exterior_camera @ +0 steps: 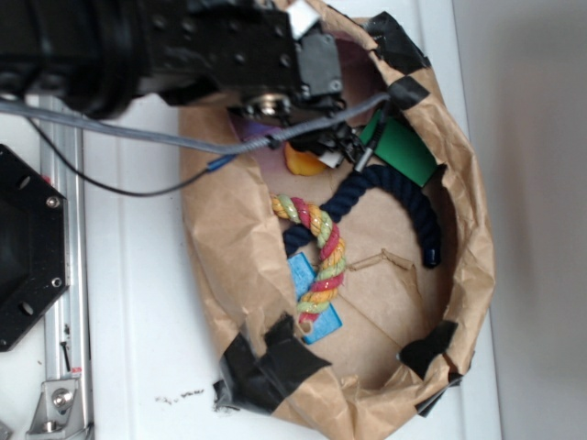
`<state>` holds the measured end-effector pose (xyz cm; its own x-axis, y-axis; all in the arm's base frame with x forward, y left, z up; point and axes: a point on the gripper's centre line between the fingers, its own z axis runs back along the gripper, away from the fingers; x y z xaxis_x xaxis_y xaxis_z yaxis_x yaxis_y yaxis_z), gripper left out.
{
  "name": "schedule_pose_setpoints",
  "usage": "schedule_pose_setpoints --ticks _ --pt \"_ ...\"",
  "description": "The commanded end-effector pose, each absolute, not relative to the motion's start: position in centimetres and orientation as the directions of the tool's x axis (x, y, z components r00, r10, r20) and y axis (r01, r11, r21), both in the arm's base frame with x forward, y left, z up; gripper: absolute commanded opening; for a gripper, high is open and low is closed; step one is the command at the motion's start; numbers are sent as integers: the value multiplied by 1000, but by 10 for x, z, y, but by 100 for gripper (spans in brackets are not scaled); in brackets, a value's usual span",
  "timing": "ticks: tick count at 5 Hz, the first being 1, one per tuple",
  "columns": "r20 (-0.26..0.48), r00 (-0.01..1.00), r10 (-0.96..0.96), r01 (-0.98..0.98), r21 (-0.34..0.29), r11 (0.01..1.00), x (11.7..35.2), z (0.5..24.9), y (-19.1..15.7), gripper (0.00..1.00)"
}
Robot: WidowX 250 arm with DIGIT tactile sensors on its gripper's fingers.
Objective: Grab the yellow duck.
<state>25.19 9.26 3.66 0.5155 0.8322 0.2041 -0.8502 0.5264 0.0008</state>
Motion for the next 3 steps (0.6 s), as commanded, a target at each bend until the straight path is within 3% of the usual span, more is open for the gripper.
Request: schedule_pose_setpoints --ticks 1,2,3 --pt "171 600 782 -787 -49 615 250 33 75 100" --pt "156 608 778 -779 -74 623 251 42 68 100" --pt "155 606 781 -780 -79 621 249 43 65 88"
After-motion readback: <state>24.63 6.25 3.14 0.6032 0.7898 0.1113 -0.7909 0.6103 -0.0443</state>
